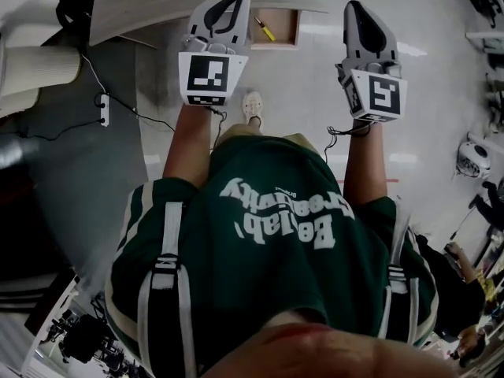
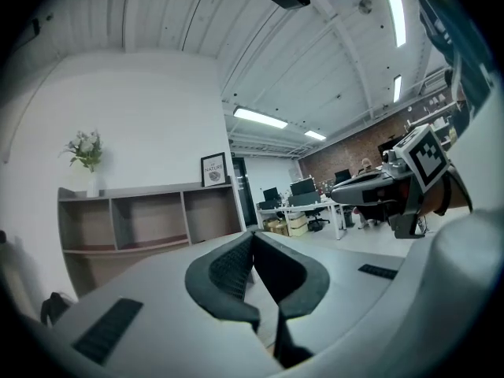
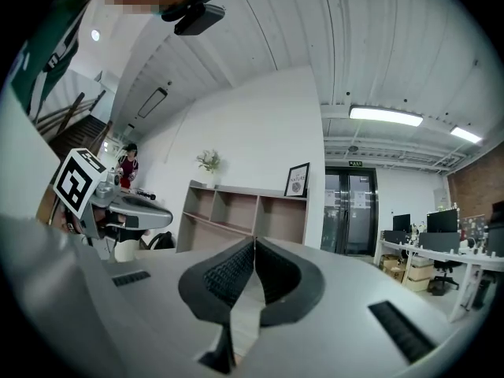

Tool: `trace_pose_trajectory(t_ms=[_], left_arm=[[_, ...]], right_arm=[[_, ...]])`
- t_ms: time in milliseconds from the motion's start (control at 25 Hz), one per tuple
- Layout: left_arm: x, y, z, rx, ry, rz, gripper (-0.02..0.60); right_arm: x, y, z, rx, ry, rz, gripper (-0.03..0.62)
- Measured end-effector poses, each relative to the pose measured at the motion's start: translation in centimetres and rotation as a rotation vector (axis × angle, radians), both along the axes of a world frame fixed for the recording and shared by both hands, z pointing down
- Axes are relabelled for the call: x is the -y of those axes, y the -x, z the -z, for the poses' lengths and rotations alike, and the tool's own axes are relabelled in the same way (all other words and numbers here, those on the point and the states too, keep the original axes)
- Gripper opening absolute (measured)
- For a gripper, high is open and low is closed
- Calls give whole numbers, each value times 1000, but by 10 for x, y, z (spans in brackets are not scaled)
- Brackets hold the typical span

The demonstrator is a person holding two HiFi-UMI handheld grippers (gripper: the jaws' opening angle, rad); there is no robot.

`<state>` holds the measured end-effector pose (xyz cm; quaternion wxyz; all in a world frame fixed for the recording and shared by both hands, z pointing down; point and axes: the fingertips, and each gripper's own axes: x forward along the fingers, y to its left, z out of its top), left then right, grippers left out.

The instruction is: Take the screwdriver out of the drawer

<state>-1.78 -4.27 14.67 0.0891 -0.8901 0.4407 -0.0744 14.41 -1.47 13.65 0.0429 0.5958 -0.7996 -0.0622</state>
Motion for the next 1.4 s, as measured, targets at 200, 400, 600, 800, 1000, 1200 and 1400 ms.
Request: trace_pose_trajectory(t_ms=[200,400,600,800,1000,1200,1400], left_arm=[[50,-4,2,-9,5,-57,18],[84,-9,-15,-11,25,-109,18],[108,-17,-47,-7,77,-125,18],[117,-31,-76,-14,110,-114,18],[134,-30,-108,-7,81,-87,18],[144,-19,-150,-6,111,-32,18],[153,-2,-199,17,169,12,18]], right_arm=[[47,6,1,4,2,-33,34],[80,7,-16,7,22,-80,34],[102,4,-42,12,71,-90,34],[120,-10,-76,27,125,-62,34],[149,-2,-132,36,179,16,34],[160,32,-204,-7,206,125,35],[154,74,-310,-96,400,248,170]])
